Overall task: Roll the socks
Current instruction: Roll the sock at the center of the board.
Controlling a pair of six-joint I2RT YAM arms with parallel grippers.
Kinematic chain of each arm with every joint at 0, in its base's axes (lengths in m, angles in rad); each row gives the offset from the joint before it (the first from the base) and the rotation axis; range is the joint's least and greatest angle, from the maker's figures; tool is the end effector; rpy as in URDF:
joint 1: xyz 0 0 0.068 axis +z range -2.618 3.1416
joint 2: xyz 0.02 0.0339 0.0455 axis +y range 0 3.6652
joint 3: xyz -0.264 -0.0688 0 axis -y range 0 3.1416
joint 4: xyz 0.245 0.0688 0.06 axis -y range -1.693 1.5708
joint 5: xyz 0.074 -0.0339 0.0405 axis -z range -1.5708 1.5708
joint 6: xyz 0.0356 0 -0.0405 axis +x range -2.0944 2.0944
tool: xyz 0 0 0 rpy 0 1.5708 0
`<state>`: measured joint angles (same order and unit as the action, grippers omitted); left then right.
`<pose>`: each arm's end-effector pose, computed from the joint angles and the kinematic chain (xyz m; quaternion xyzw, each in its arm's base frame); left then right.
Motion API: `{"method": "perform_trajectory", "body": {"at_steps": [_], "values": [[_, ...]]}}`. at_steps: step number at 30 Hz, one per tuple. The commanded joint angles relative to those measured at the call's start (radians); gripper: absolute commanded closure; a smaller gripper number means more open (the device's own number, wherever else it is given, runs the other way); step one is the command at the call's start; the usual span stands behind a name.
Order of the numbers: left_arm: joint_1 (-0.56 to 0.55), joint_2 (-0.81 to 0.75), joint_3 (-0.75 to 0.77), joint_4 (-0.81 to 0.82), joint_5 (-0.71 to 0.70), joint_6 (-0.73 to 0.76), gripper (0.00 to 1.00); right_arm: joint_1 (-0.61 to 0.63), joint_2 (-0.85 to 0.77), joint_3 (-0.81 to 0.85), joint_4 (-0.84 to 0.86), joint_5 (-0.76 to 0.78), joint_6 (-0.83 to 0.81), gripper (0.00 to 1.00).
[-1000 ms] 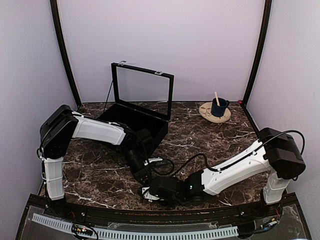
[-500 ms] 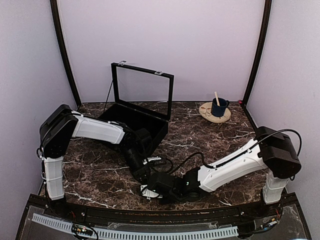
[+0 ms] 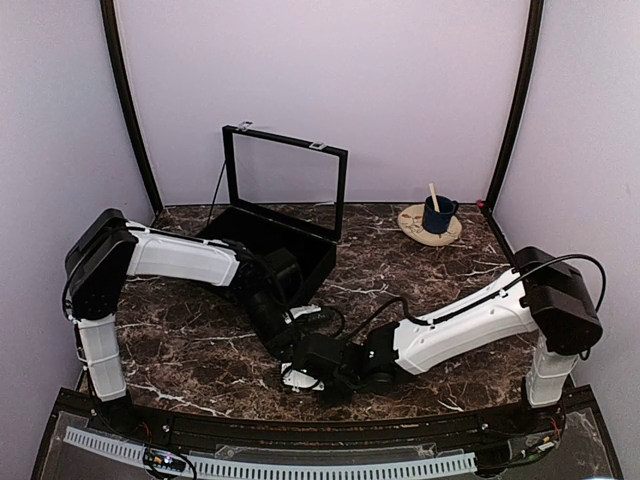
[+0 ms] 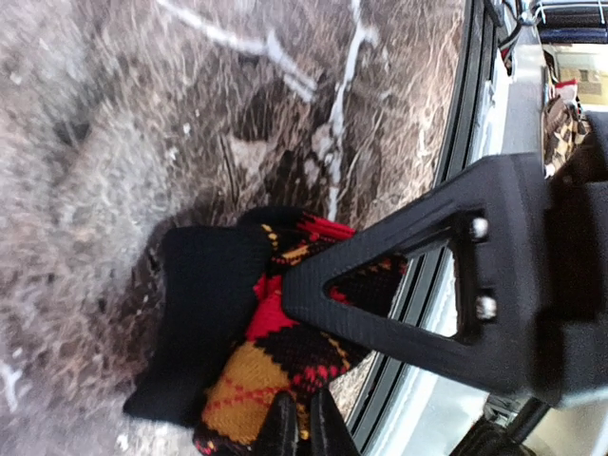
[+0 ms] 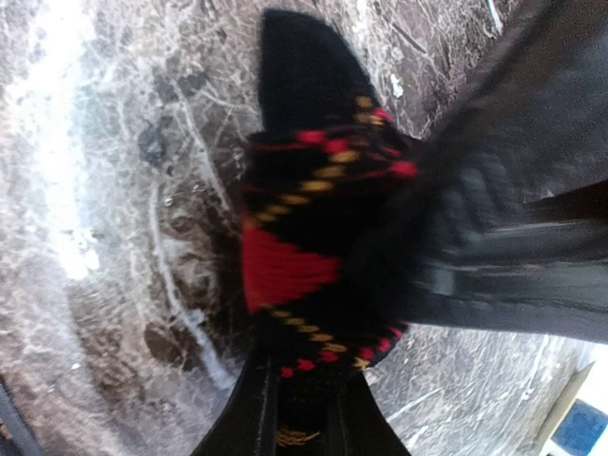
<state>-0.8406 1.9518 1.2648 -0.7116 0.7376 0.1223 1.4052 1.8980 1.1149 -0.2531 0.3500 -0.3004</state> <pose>0.2242 -0.2863 0.1507 -0.4578 -0.8093 0.3644 0.0511 0.0739 0.3684 0.1407 -0.6850 0.6595 -0.0065 0.3095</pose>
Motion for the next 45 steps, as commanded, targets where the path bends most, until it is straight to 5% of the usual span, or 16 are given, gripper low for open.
{"method": "perform_trajectory", "body": {"at_steps": [1,24,37,45], "values": [[0.004,-0.124,-0.042,0.087,-0.07,-0.076,0.92,0.001,-0.023,0.03,-0.164,-0.109,0.081,1.0],[-0.009,-0.468,-0.362,0.327,-0.325,-0.39,0.92,-0.046,0.034,0.123,-0.344,-0.423,0.23,1.0],[-0.199,-0.677,-0.491,0.356,-0.753,-0.572,0.92,-0.16,0.054,0.173,-0.435,-0.626,0.223,1.0],[-0.422,-0.754,-0.551,0.42,-1.015,-0.654,0.92,-0.208,0.107,0.22,-0.485,-0.749,0.223,1.0]]}}
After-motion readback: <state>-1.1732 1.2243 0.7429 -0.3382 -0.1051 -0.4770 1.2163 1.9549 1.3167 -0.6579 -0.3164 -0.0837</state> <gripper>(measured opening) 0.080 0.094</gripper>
